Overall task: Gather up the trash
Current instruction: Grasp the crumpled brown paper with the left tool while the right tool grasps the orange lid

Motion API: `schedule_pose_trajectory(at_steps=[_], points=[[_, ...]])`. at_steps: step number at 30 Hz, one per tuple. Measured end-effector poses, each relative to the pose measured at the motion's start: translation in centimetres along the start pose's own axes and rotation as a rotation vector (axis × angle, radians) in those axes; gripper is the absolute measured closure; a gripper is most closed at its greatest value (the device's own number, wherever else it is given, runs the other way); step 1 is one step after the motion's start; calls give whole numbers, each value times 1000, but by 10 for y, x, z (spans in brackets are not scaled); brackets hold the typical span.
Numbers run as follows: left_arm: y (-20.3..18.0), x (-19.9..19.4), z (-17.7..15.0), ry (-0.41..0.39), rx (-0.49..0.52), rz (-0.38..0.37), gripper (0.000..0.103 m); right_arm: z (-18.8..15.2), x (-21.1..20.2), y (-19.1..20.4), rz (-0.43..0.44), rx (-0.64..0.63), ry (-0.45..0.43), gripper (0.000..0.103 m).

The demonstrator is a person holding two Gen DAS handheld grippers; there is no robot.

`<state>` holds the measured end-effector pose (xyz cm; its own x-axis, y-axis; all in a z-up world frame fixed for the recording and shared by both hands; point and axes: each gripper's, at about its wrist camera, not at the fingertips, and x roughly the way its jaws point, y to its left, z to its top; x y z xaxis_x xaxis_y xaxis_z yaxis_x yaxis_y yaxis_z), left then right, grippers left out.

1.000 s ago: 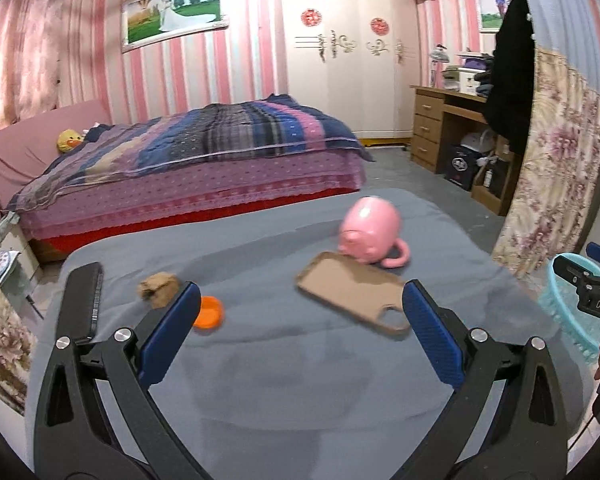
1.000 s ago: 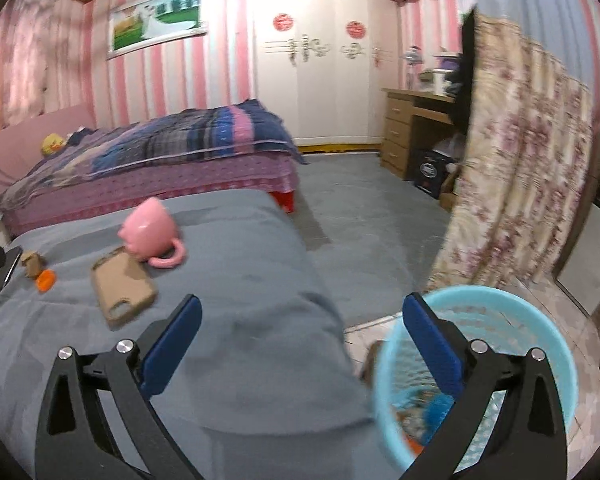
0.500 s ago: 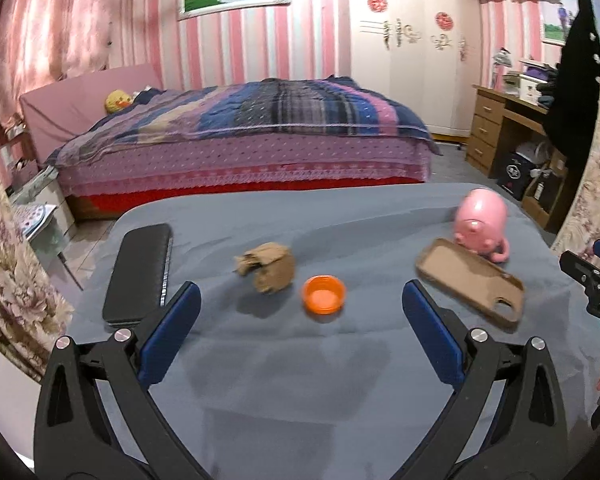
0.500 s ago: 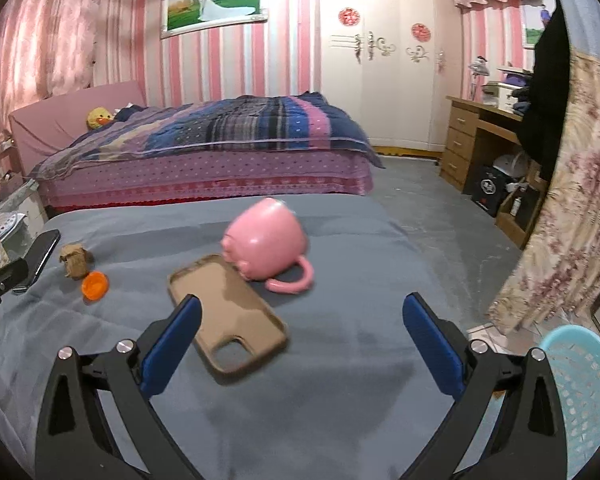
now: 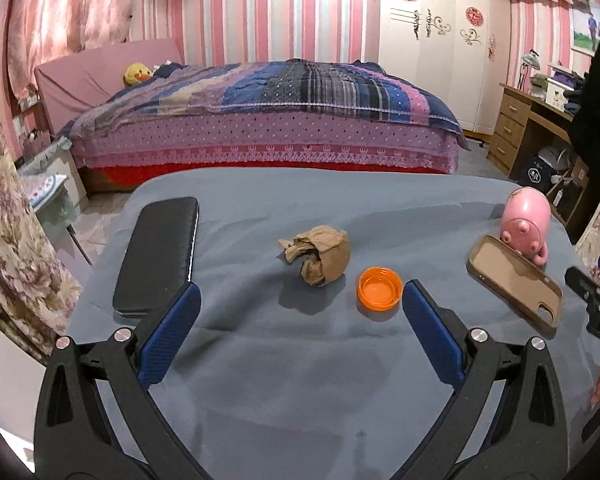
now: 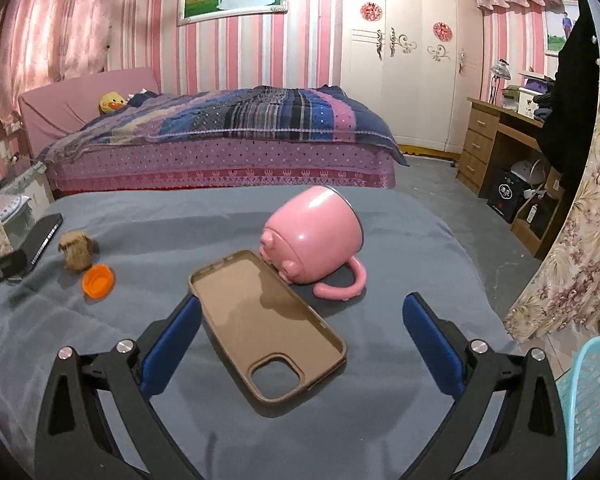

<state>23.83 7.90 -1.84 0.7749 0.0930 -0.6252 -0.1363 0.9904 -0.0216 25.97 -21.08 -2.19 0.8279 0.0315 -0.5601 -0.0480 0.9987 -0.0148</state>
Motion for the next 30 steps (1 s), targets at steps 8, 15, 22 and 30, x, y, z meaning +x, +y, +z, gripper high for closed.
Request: schedule_pose_trajectory(at_steps=[8,15,22,30], points=[[15,29,8,39,-71,-10,6,1,5,-5,-18,-20,6,5],[11,71,18,97,-36,35,6,2,10,-16,-30,1,18,5],[-10,87,29,94,-21,-14,14,2,14,-15,-34,-6,32,5],[-10,79,26,116,-1,-50,54,1,13,-7,6,9,33,5]])
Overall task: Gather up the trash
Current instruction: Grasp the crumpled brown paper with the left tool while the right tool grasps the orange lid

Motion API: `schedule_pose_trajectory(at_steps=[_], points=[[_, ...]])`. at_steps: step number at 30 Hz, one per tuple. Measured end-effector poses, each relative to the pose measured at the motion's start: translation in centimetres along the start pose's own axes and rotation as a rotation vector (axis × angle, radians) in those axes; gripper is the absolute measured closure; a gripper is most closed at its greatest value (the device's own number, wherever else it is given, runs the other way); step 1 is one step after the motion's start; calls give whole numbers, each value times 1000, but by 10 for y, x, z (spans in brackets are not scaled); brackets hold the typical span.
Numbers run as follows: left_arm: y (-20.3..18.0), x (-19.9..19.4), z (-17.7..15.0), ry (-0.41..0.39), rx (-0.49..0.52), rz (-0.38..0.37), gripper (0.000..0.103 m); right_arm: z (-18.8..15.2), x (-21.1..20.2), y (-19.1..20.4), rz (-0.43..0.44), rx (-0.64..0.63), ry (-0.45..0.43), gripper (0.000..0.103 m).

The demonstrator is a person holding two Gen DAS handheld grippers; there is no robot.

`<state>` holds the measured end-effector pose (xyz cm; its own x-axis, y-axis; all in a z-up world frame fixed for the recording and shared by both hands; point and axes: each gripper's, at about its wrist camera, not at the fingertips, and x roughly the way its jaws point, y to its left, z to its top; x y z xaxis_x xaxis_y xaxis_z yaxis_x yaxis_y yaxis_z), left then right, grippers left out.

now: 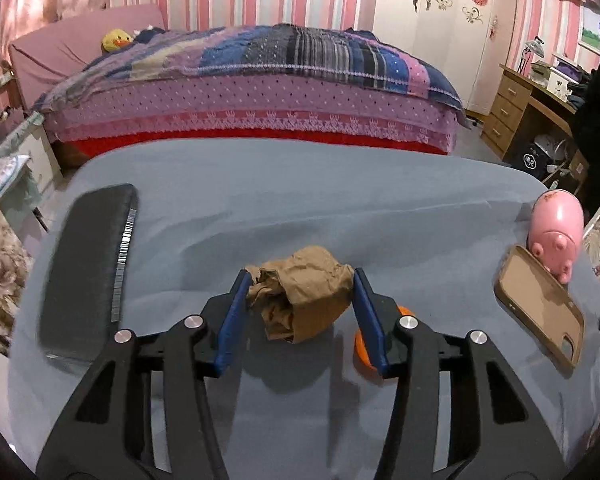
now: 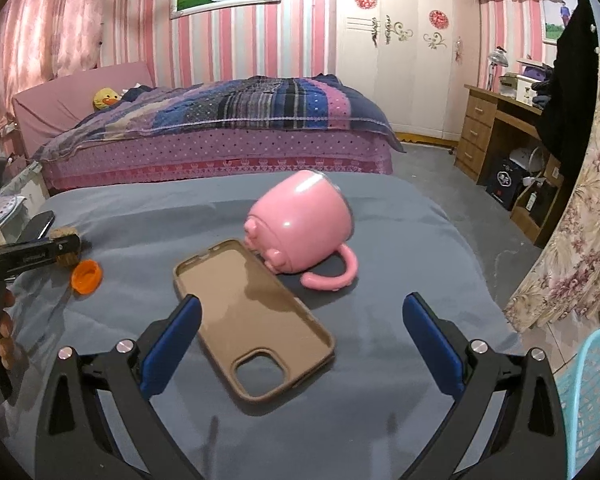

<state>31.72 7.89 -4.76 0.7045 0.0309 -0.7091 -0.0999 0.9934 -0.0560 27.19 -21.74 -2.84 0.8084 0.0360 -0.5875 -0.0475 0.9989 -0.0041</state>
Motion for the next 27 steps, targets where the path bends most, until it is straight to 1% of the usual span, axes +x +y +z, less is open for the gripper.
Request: schedule_pose_trajectory(at_steps=[2,5,6,8,10,13,15,20,23,25,26,27], points=[[0,-20,-2,-27,11,13,54,-1,0,7,6,-15,1,5],[5,-46,-9,-57,26,65,53,-4,-1,19,32,-29,6,5],[8,-53,-13,-61,24,77,53,-5,-3,26,53,-38,6,5],[19,-67,-23,-69,-2,95,53,-6,-4,35,69,-66,4,5],[34,-74,-31,-69,-34,103,53,-8,-8,52,79,-124,-9,5],[61,-70,-34,-45,-84,128,53,-11,-10,70,100,-161,-11,5],[73,-66,-35,-26,-117,120,53,-10,-8,87,132,-178,0,5],[94,-65,-37,-25,-84,169,53,-3,9,130,198,-211,19,5],[113,-65,-38,-17,-126,158,53,-1,27,155,227,-259,50,6],[122,-64,-39,-11,-136,170,53,-1,38,172,226,-303,79,6],[127,-63,-39,-9,-142,180,53,0,42,179,232,-316,91,10],[130,-63,-39,-8,-149,183,53,0,44,182,236,-324,99,16]])
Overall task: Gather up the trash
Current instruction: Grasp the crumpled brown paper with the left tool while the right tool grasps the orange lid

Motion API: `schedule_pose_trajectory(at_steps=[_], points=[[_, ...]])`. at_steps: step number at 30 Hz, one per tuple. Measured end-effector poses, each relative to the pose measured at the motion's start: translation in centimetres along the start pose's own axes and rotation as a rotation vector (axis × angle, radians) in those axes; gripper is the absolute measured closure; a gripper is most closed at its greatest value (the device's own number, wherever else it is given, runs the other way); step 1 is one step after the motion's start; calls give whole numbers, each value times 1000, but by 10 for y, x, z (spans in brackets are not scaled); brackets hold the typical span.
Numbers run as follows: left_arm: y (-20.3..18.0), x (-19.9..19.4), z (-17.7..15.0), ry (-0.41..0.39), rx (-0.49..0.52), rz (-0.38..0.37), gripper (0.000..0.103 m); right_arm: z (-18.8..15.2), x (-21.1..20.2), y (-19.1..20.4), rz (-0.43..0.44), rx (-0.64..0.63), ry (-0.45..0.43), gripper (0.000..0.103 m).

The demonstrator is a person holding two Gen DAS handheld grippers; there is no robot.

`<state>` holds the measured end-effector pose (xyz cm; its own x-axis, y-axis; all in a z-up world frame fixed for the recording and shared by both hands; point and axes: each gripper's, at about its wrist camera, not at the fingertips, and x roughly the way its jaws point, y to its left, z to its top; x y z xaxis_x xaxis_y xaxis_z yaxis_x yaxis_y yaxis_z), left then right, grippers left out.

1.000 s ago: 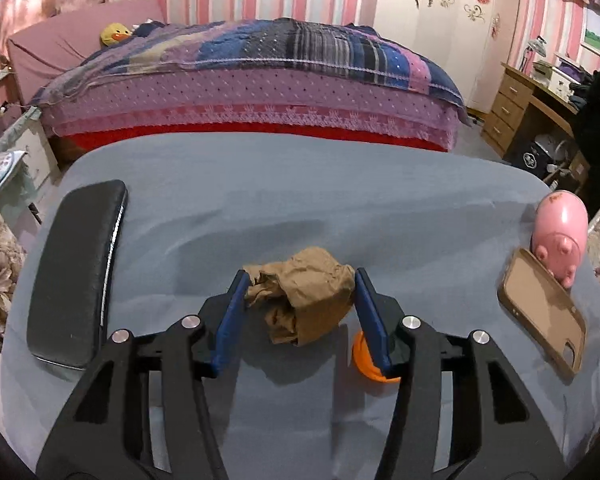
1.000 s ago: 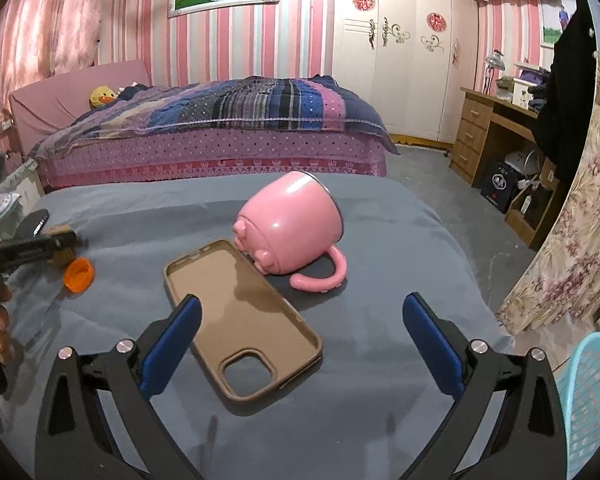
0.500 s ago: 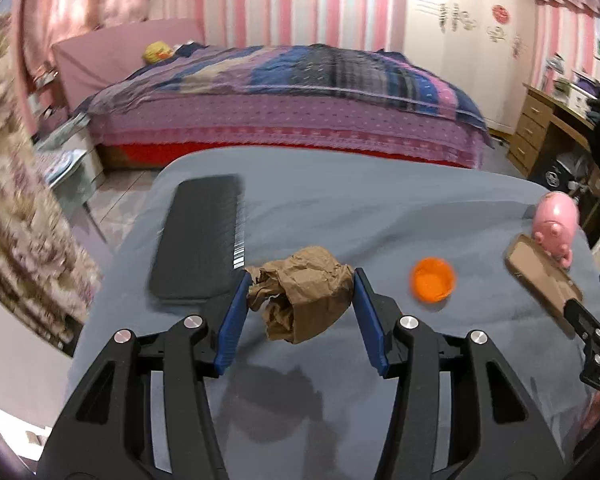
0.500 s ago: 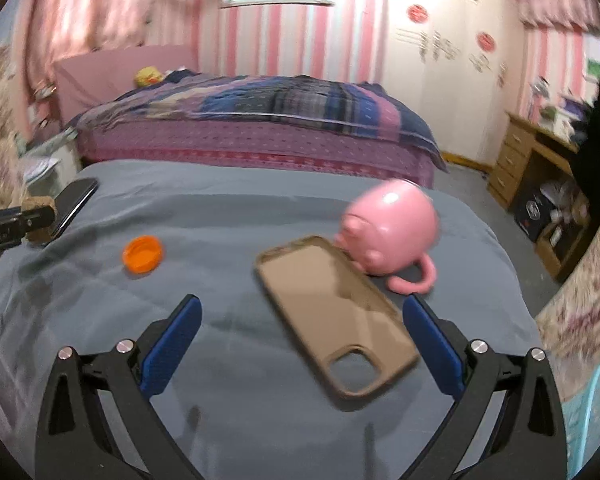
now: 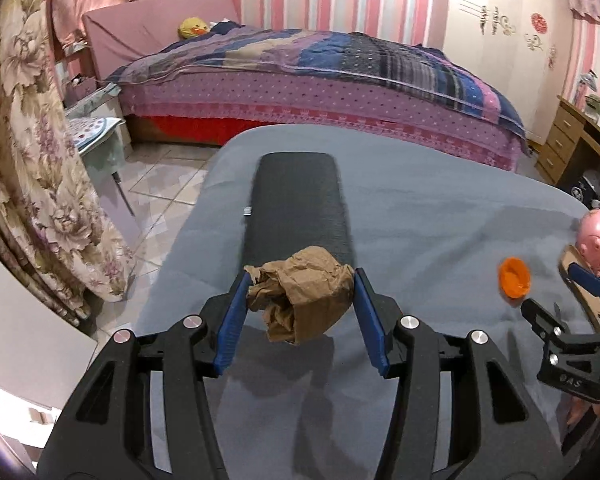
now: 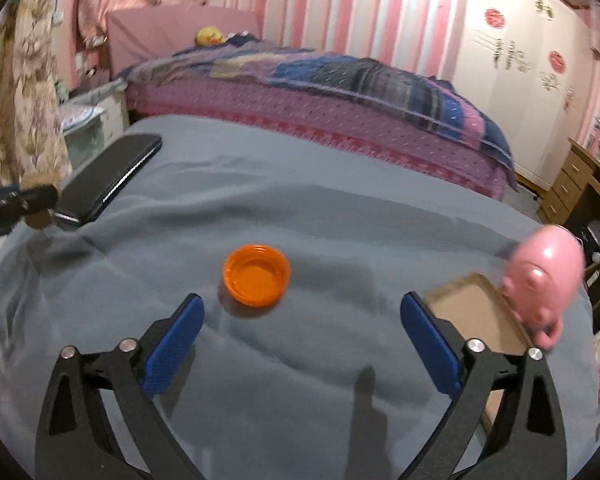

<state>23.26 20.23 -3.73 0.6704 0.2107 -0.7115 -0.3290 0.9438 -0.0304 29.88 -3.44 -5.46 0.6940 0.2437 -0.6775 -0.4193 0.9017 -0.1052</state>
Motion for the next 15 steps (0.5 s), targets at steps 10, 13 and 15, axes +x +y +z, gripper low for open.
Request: schedule_pose_trajectory(at_steps=[10,13,15], points=[[2,-12,6,-38,-28,-37,53,12,29,15,101,-57,85,58],[-6,-19,7,-56,-4,-39,53,8,29,14,105,-42,73,63],[-9,-22,8,-66,4,-54,53,5,21,12,93,-26,47,63]])
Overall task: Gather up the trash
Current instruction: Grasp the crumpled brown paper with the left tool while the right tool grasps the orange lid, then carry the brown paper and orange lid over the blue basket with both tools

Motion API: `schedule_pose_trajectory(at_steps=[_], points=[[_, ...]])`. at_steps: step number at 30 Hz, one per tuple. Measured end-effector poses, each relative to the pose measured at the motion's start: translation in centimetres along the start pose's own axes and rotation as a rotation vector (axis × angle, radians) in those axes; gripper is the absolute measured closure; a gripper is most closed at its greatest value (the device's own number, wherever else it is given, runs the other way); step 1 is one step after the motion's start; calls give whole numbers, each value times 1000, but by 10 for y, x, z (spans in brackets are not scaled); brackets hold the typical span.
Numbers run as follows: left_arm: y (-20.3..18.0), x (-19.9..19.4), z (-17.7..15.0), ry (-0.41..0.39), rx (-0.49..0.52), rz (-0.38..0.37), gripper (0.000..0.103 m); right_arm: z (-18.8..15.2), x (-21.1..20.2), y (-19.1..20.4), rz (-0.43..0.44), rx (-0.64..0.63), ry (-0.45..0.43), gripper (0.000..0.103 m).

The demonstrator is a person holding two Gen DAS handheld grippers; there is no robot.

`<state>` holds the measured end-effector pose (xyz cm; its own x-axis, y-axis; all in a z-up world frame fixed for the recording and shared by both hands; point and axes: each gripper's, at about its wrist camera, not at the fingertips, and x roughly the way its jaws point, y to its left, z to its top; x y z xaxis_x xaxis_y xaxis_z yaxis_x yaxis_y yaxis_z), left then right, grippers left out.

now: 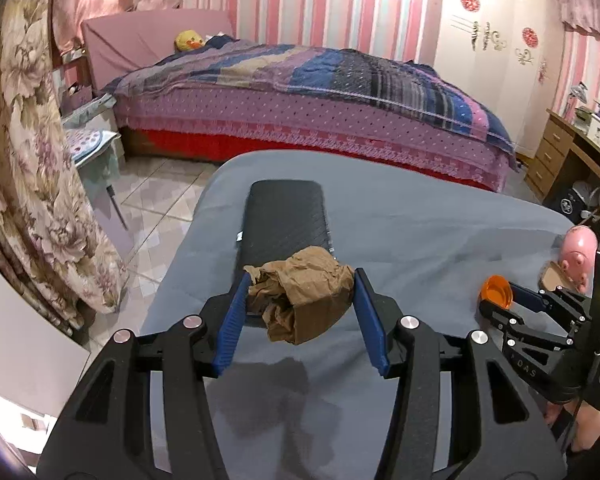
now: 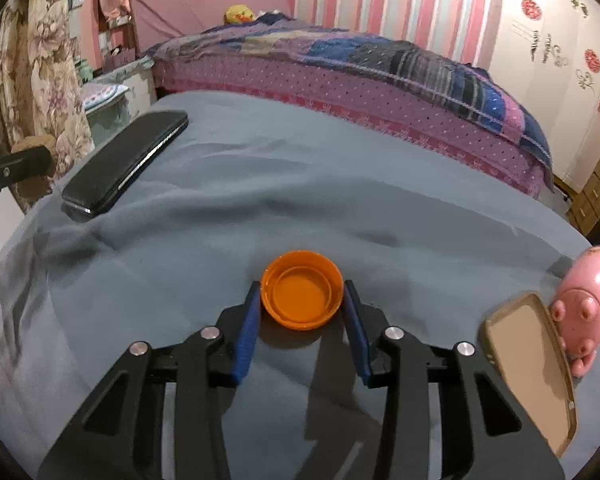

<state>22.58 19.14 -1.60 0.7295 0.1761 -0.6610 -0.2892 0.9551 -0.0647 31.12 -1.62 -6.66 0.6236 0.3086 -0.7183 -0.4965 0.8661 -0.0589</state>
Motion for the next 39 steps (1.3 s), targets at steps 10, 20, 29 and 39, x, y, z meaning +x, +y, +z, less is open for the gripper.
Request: schedule_pose_trajectory(at_steps=[10,20,29,39], points=[[-49,-13,0,-32,86,-84,53,-45,-63,-43,-126,66,-58,63],[-101,-29,-6,-35,135,-206,53,-107,-149,-109,-284,127,-90,63],[-162,-47,-25,-39,172,-346,53,-159,-201,-165,-383,217,-100,63],[-243,-73,-61,-101,281,-388,53,-207,-244,-219,-463,323,-125,63]])
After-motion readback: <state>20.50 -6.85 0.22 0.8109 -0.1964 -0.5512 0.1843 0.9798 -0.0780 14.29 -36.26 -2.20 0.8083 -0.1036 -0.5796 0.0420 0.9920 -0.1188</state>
